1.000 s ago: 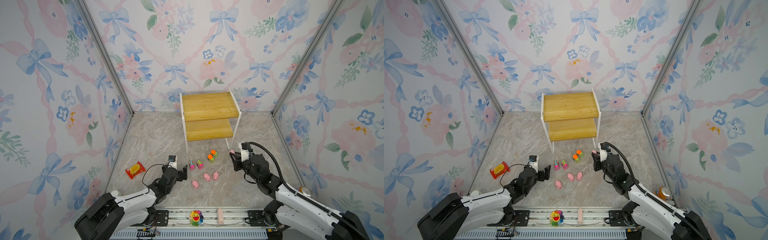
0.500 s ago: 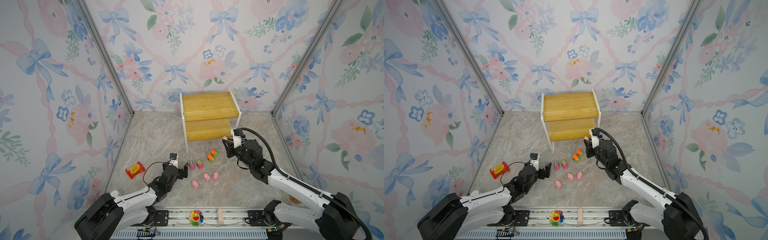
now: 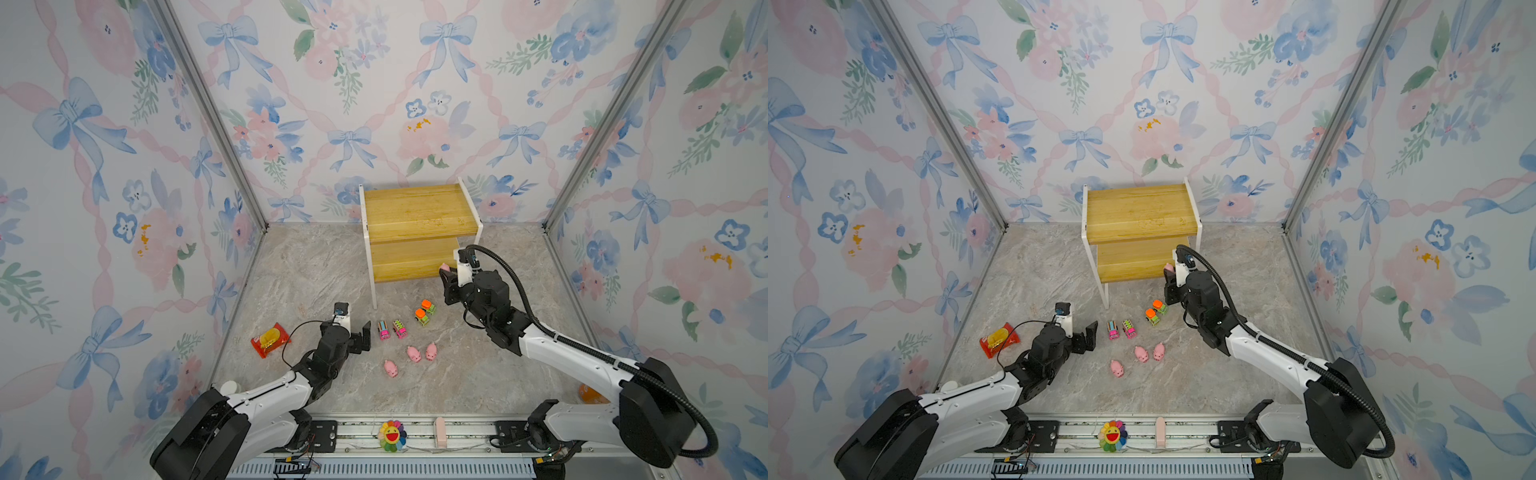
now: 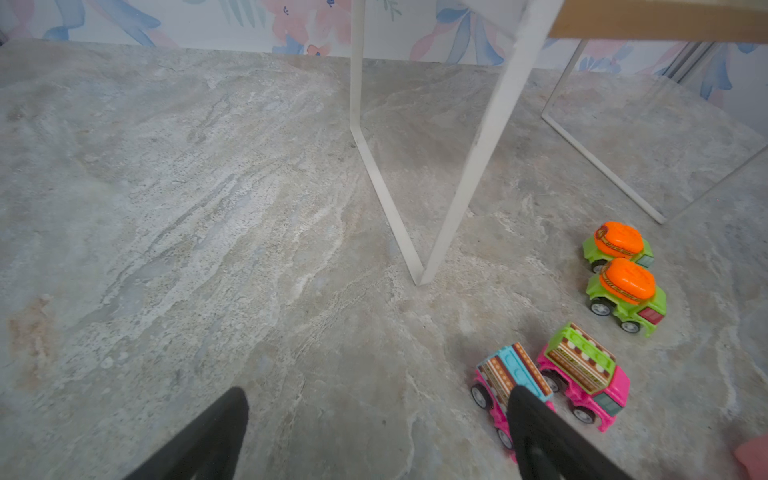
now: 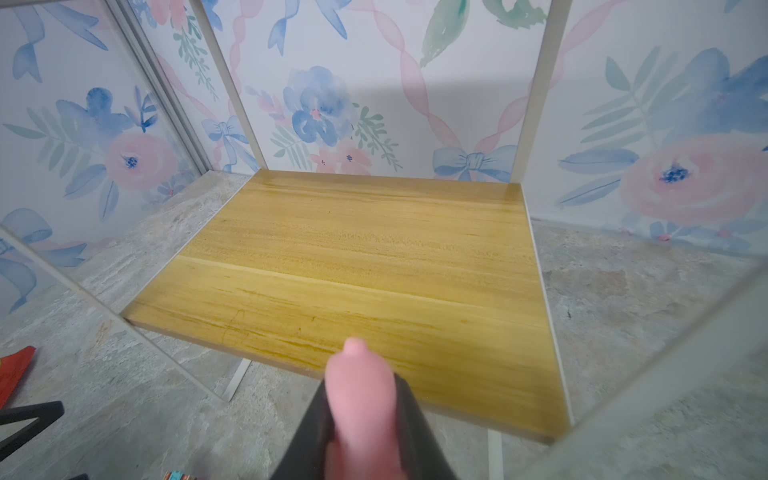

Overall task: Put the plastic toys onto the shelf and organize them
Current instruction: 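Lift the pink pig with the right gripper and carry it to the lower shelf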

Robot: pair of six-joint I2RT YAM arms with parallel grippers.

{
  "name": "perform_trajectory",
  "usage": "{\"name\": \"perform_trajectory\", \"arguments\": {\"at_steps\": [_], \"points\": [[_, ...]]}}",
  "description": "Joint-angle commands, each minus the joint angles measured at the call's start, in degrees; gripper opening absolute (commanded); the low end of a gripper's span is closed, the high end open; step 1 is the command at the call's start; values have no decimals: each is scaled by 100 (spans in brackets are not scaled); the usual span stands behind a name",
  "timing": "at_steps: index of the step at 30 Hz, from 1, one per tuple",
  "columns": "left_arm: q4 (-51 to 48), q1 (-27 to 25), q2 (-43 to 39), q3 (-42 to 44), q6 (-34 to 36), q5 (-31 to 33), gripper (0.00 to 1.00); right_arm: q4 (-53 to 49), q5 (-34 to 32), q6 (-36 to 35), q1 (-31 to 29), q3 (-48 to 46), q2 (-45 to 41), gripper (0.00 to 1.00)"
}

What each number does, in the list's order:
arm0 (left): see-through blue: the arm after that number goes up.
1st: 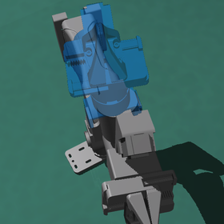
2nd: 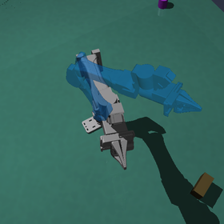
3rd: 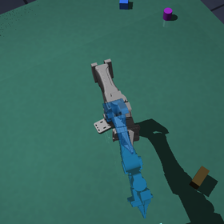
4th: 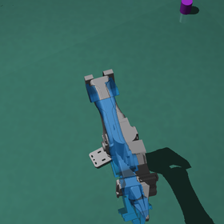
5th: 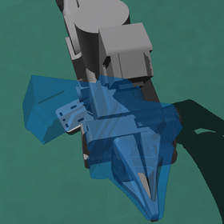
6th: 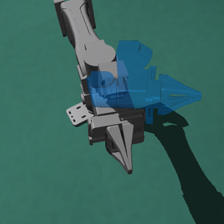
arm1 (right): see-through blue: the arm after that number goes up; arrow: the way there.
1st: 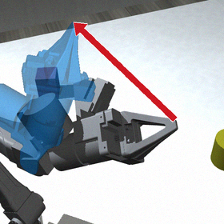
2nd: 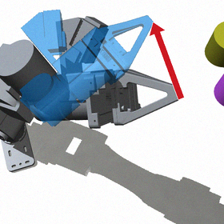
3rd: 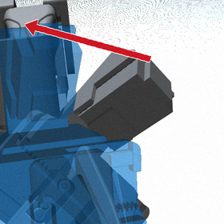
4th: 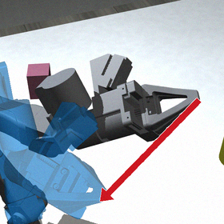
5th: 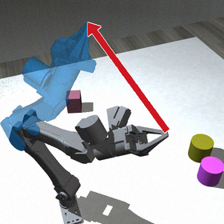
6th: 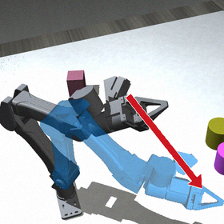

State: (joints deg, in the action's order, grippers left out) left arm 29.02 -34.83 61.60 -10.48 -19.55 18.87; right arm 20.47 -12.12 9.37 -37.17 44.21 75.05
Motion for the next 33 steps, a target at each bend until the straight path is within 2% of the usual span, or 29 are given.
{"name": "perform_trajectory", "arguments": {"at_steps": [1,8,33], "points": [[-10,55,99,-210,195,-153,98,346,-369,-5,-102,238,210,25],[-10,81,225,-280,224,-164,98,593,-765,151,-84,283,478,26],[-14,117,462,-427,268,-180,98,1318,-950,-265,87,275,1182,27]]}}
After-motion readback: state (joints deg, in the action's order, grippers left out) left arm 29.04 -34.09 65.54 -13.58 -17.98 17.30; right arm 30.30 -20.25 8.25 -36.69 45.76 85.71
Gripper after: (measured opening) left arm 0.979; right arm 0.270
